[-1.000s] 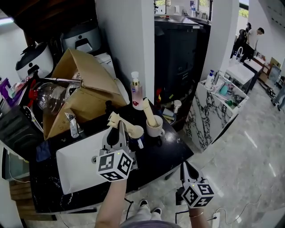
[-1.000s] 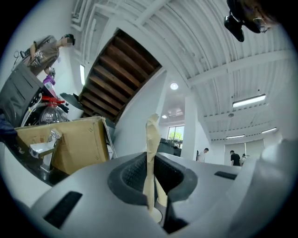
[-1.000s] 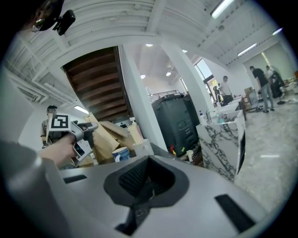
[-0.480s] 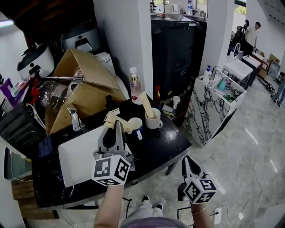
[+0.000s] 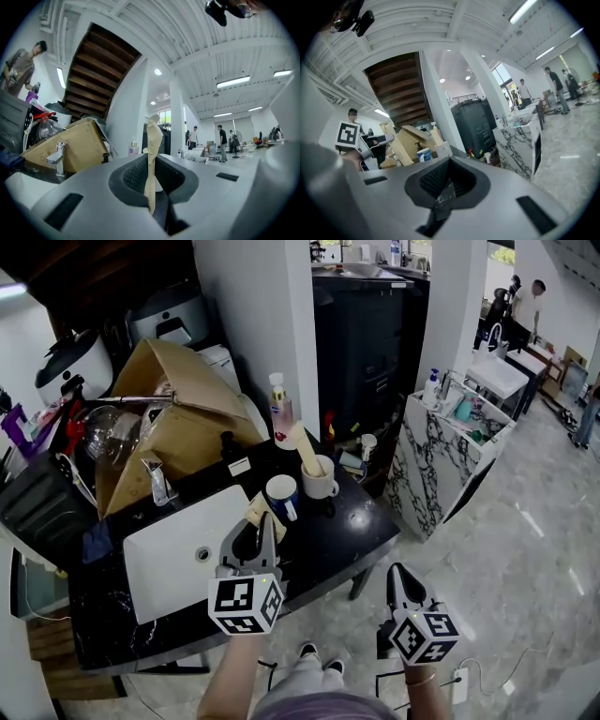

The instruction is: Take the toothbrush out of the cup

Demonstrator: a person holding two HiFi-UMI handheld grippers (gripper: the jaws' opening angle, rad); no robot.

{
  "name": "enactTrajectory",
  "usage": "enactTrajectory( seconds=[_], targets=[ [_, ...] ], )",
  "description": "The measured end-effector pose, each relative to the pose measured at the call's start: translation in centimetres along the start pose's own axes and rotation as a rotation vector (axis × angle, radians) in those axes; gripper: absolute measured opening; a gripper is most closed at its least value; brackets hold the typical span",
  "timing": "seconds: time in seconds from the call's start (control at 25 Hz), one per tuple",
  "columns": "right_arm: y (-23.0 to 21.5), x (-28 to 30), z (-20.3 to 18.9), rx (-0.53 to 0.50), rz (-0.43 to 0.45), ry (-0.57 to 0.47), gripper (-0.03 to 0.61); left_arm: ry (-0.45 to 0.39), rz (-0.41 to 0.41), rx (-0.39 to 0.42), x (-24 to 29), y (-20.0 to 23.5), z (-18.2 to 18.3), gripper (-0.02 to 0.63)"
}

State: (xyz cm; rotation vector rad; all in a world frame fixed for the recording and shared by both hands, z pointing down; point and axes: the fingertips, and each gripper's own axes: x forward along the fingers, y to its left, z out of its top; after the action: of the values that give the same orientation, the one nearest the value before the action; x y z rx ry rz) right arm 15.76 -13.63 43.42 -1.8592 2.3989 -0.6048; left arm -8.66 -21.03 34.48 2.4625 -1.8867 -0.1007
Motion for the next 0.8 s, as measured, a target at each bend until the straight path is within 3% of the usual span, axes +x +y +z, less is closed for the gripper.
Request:
enactTrajectory(
  seconds=[0.52, 0.8],
  targets=[
    [-2.2, -2.1, -0.6, 0.021, -0.078, 0.001, 0.003, 0.339, -0.173, 0.184, 4.9, -5.5, -7.1, 0.029],
    [-4.8, -3.4, -0.7, 0.057, -0.164, -0.016, 0.003, 0.426, -0.306, 0.395, 8.8, -10.4, -9.7, 0.029]
  ],
)
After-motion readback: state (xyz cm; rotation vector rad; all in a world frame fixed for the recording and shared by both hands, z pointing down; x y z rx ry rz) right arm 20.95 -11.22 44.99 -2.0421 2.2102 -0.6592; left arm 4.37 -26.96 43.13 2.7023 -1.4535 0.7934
